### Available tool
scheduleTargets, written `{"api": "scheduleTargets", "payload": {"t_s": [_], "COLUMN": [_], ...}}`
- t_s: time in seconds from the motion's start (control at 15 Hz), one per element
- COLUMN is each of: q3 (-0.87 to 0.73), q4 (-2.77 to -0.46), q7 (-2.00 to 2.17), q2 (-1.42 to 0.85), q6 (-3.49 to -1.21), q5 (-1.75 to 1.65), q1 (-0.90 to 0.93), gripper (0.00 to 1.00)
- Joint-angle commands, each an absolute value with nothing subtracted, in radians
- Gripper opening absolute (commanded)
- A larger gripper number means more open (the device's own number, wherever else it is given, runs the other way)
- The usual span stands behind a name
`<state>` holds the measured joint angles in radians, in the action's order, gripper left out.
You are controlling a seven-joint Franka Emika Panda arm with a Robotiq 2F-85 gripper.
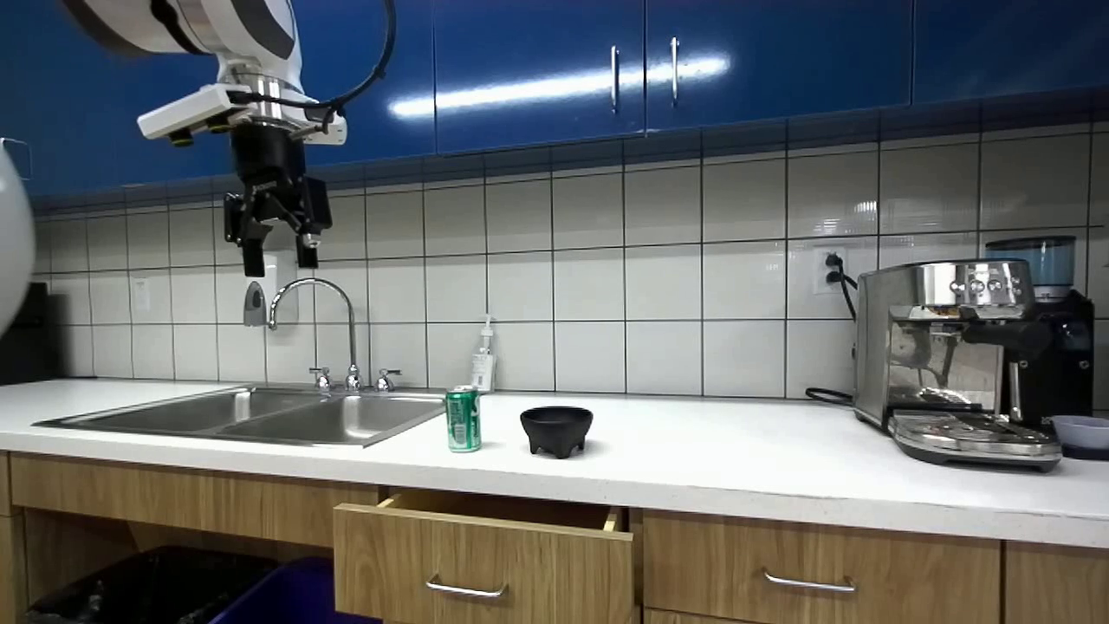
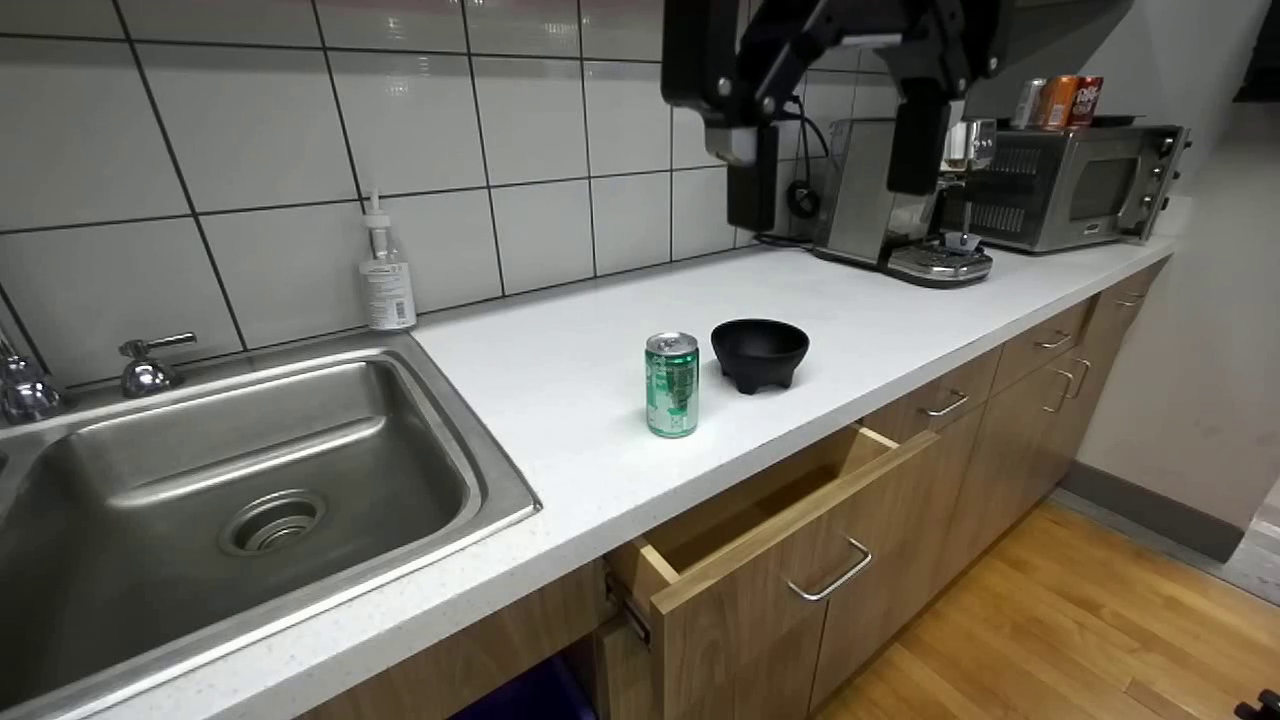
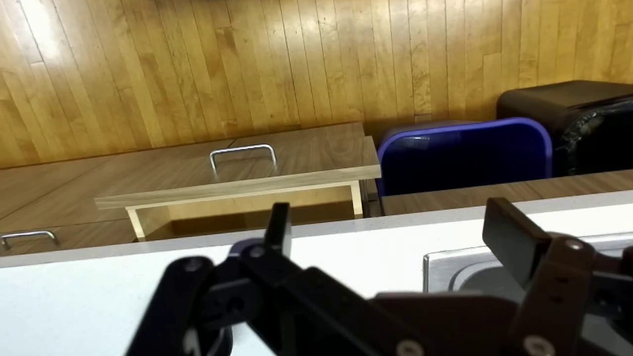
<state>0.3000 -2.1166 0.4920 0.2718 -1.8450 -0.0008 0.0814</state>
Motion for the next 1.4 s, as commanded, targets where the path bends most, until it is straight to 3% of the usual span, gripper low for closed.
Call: {"api": "scheduleTargets", "payload": {"t_s": [0.0, 0.93, 1.33], "q3": [0.28, 0.178, 0.155], "q4": [-2.133, -2.198, -2.194], "q7": [0.49, 0.466, 0.436], "q2": [0.261, 0.14, 0.109], "q6": [-1.875, -2.096, -2.082], "q5": [-0.048, -0.107, -0.073], "q1": [0.092, 0.077, 0.085], "gripper": [1.0, 1.0, 1.0]}}
